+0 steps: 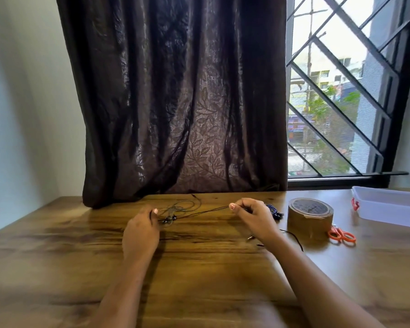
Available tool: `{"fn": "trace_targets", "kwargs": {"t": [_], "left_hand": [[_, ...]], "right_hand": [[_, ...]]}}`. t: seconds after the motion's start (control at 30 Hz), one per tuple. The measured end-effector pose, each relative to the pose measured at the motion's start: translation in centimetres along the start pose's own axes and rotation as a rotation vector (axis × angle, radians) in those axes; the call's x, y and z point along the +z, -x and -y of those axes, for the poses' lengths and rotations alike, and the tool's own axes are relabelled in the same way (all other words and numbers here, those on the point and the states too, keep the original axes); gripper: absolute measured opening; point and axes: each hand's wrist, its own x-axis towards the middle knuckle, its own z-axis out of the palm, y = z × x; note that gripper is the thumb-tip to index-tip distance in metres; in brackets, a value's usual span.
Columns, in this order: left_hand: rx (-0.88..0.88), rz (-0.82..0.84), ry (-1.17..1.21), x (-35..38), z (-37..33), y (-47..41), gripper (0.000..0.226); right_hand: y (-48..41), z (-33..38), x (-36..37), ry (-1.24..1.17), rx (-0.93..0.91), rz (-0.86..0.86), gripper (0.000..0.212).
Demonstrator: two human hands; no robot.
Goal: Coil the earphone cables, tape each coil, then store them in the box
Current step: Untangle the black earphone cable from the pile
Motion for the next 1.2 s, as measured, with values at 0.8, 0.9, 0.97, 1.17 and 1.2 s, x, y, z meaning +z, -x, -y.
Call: {"fn": "trace_targets", "kwargs": {"t": [0.8,0.9,0.97,1.17,1.2], "left_hand": [[0.057,0.037,0.080,0.6,-1.6,0.4,0.017],[0.203,-0.013,-0.108,1.2,-3.0,1.0,0.025],[0.305,0.000,-0.063,1.6,-4.2,1.7,0.034],[0.419,0.394,0.327,1.4,-6.1,3.1,0.022],[0.426,0.331,0.262,1.1,-6.0,2.8,0.024]], "right_hand": [[0.3,0.0,1.1,0.193,-0.091,0.156,0.018],[0.3,0.1,2.0,0.234,-0.129,0.173,0.021],[0.4,0.6,2.6,0.250,-0.192,0.190,0.020],[0.7,1.8,3.3,0.245,-0.336,0.228,0.022],[0.8,1.9,3.2,0.243,-0.340,0.234,0.026]]}}
